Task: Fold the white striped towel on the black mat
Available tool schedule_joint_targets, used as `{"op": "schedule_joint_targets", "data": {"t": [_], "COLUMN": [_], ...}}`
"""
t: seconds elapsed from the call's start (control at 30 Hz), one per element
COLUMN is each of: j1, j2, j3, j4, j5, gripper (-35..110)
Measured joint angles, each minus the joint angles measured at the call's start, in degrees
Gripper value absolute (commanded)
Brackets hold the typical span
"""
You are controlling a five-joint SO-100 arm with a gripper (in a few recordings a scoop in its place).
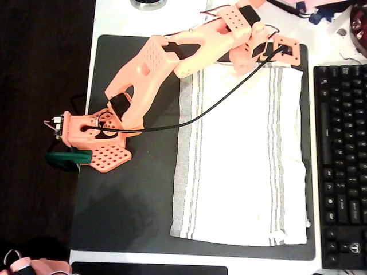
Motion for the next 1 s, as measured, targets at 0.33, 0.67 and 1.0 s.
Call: {"op": "schedule_joint_targets", "data": {"t": [0.33, 0.67, 1.0], "j1": [-1.23, -6.33, -9.93], "j2": [-0.53, -0.62, -1.23], "j3": [0.35, -5.27, -11.43], "j4": [1.05, 4.39, 3.6], "j5": [1.76, 6.59, 7.21], "gripper": [0, 0, 0]}}
